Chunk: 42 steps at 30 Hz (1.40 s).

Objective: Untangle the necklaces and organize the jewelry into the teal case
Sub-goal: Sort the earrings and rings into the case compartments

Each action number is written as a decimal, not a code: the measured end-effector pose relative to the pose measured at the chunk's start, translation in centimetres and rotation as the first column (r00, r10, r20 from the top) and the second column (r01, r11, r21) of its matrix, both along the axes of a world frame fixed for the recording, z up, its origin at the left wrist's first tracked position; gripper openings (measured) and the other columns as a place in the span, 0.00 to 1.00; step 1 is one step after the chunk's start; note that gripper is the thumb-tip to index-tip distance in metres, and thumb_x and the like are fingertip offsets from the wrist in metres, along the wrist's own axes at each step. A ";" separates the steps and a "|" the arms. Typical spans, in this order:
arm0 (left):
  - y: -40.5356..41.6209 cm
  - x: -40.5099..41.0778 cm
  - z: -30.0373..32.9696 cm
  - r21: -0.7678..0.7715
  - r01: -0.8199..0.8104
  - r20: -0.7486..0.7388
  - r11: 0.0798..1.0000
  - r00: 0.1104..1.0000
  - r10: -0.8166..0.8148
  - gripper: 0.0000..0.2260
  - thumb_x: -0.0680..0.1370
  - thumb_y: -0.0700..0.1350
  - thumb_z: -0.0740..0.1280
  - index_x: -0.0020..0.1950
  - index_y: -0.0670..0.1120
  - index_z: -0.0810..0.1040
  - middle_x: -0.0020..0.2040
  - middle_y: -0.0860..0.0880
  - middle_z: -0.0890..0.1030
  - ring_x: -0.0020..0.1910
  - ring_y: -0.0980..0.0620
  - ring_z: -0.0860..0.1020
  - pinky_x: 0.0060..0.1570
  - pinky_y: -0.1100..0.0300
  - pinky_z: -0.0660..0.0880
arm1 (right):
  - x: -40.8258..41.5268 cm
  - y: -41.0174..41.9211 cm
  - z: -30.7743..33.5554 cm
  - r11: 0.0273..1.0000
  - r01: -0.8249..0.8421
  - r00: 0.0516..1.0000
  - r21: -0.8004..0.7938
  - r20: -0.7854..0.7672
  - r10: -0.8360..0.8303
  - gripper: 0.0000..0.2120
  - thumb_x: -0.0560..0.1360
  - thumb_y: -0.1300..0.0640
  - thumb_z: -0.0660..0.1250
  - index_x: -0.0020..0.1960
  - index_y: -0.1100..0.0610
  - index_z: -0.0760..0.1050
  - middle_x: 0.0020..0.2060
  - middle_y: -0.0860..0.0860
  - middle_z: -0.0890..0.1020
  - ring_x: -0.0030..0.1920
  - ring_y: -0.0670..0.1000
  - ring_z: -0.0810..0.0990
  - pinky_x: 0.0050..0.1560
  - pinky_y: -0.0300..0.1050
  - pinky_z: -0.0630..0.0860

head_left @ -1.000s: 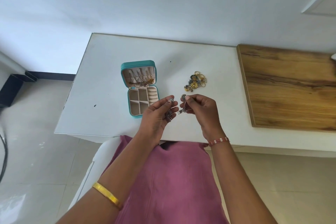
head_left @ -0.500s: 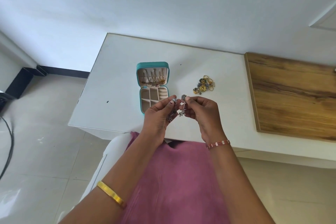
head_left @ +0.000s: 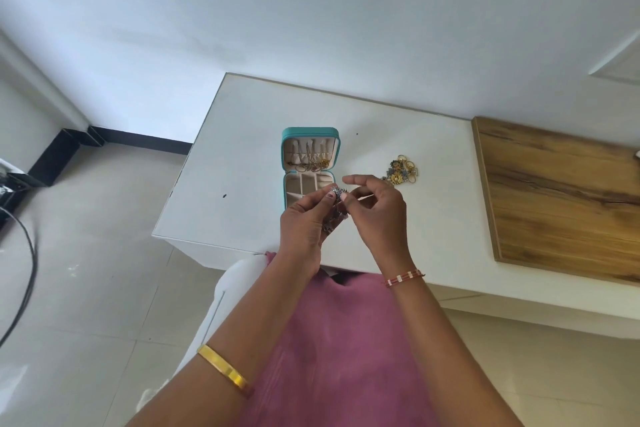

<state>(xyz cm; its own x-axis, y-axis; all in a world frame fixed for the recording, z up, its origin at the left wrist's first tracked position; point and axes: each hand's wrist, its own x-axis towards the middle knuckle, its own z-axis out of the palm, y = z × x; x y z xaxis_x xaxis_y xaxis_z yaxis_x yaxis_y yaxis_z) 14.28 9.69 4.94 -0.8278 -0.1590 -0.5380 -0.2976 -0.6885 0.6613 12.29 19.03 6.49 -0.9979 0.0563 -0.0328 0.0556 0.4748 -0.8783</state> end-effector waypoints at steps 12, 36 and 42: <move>-3.4 -1.0 -0.1 -0.287 0.008 -0.080 0.958 0.996 -0.033 0.07 0.74 0.34 0.67 0.49 0.42 0.81 0.34 0.50 0.83 0.34 0.56 0.81 0.39 0.66 0.78 | -2.1 -2.5 0.8 0.988 -0.130 0.990 0.085 -0.042 0.134 0.06 0.70 0.64 0.71 0.47 0.63 0.82 0.39 0.54 0.84 0.36 0.46 0.80 0.37 0.25 0.73; -6.4 -0.5 -5.0 -0.297 -0.040 0.174 0.954 0.980 0.095 0.10 0.77 0.35 0.60 0.45 0.46 0.79 0.40 0.48 0.81 0.41 0.52 0.79 0.53 0.56 0.75 | -4.5 -3.2 -4.1 0.985 -0.098 0.950 -0.142 0.283 0.135 0.05 0.72 0.70 0.66 0.43 0.62 0.76 0.35 0.55 0.80 0.32 0.49 0.79 0.41 0.41 0.80; -6.0 -0.4 -5.0 -0.305 -0.044 0.176 0.951 0.979 0.102 0.09 0.76 0.35 0.62 0.45 0.47 0.78 0.40 0.47 0.81 0.41 0.52 0.79 0.51 0.57 0.75 | -4.3 -3.3 -5.9 0.990 -0.138 0.958 0.018 0.258 0.128 0.04 0.71 0.70 0.67 0.44 0.64 0.79 0.38 0.58 0.82 0.29 0.46 0.79 0.38 0.37 0.78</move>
<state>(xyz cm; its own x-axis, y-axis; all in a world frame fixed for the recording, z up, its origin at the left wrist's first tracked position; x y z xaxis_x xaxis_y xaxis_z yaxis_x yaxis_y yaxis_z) 13.86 3.65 -0.03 -0.6964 -0.3922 -0.6010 -0.3925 -0.4930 0.7765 8.00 15.72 0.57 -0.9551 -0.0705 -0.2878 0.2101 0.5237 -0.8256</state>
